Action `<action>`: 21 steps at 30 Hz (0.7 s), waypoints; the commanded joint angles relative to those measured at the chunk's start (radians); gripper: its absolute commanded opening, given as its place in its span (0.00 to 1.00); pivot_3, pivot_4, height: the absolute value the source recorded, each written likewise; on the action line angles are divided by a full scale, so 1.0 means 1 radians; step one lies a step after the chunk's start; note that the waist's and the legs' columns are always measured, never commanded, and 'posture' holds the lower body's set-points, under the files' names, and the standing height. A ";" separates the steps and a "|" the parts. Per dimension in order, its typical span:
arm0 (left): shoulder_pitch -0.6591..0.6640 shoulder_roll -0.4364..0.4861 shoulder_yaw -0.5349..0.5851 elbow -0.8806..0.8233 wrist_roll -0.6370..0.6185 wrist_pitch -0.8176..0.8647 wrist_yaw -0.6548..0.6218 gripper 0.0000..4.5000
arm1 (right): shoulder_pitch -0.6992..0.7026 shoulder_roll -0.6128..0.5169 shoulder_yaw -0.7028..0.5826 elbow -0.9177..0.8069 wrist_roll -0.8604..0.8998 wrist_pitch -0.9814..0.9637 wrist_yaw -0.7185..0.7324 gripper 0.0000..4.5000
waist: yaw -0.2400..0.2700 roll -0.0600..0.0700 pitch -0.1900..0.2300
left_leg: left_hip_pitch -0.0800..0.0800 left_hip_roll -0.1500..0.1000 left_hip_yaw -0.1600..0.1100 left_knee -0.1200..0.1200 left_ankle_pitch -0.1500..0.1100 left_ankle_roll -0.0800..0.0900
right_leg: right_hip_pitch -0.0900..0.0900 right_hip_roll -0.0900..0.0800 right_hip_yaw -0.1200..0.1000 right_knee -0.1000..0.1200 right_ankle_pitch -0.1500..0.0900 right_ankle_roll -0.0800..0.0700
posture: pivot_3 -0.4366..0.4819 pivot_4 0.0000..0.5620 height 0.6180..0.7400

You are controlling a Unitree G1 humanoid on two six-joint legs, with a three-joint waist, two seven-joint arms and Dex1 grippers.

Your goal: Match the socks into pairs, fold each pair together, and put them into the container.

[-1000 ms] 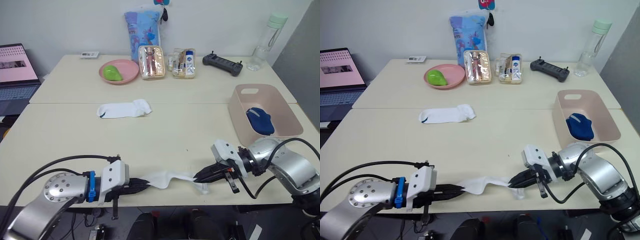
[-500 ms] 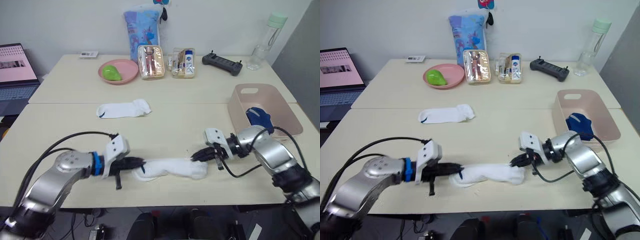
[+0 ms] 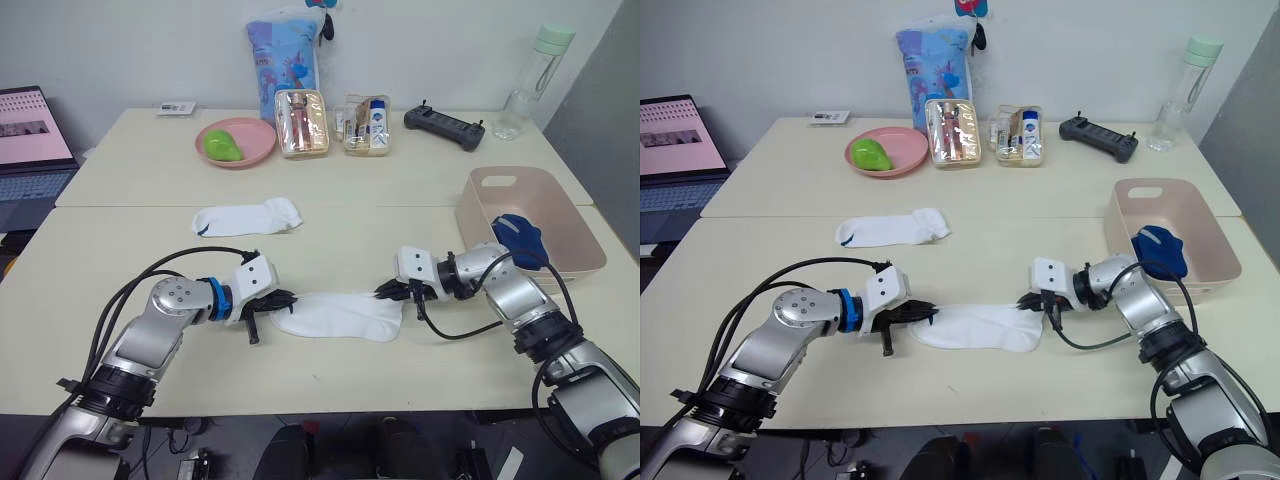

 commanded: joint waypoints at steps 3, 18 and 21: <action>0.013 0.004 0.064 -0.025 0.011 -0.031 0.040 0.28 | -0.003 -0.010 -0.110 -0.053 0.027 -0.031 -0.058 0.30 | 0.000 0.000 0.000 | 0.000 0.000 0.000 0.000 0.000 0.000 | 0.000 0.000 0.000 0.000 0.000 0.000 | 0.48 0.27 1.00; 0.167 -0.179 0.116 -0.212 -0.031 -0.133 0.180 0.22 | 0.260 0.157 -0.087 -0.398 0.064 0.079 -0.234 0.17 | 0.002 0.000 -0.001 | 0.000 0.000 -0.001 0.000 0.000 0.000 | 0.001 -0.001 0.000 0.000 0.000 0.000 | 0.48 0.27 1.00; 0.187 -0.214 0.084 -0.180 0.010 -0.158 0.209 0.01 | 0.275 0.175 -0.060 -0.360 0.021 0.051 -0.266 0.00 | 0.000 0.000 -0.001 | 0.001 0.000 0.000 0.000 0.000 0.000 | 0.001 -0.001 0.000 0.000 0.000 0.000 | 0.48 0.27 1.00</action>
